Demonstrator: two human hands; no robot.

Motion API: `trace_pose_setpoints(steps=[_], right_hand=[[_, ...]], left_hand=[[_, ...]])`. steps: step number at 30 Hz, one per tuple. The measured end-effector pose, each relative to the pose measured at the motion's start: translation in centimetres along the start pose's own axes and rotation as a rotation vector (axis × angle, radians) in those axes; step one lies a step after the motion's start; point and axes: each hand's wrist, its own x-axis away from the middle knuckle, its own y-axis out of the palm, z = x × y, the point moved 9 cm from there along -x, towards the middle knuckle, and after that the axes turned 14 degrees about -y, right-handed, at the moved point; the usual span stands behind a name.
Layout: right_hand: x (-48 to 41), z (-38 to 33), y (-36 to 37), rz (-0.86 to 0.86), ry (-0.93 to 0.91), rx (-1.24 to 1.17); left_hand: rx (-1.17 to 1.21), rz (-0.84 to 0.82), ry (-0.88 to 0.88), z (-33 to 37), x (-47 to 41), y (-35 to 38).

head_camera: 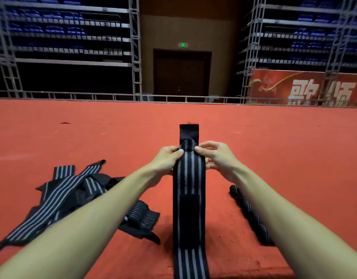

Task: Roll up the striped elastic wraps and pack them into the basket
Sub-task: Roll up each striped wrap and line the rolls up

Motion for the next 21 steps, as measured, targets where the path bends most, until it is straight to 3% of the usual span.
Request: trace_pose_setpoints(steps=[5,10,17,21], right_hand=[[-2.3,6.2,-0.2,0.060,0.042,-0.055],[-3.7,13.1,-0.5,0.140,0.083,-0.107],[-2.7,23.1,0.0,0.178,0.169,-0.093],[-2.9,25.1,-0.2,0.196,0.127,-0.161]], left_hand=[[0.199,0.125,0.021,-4.5,-5.3,-0.3],[0.212,0.262,0.099,-8.7,-9.7,0.1],[0.242,0.262,0.014,-17.3,-14.5,1.6],[0.329,0.221,-0.026,-18.9,-15.3,1.9]])
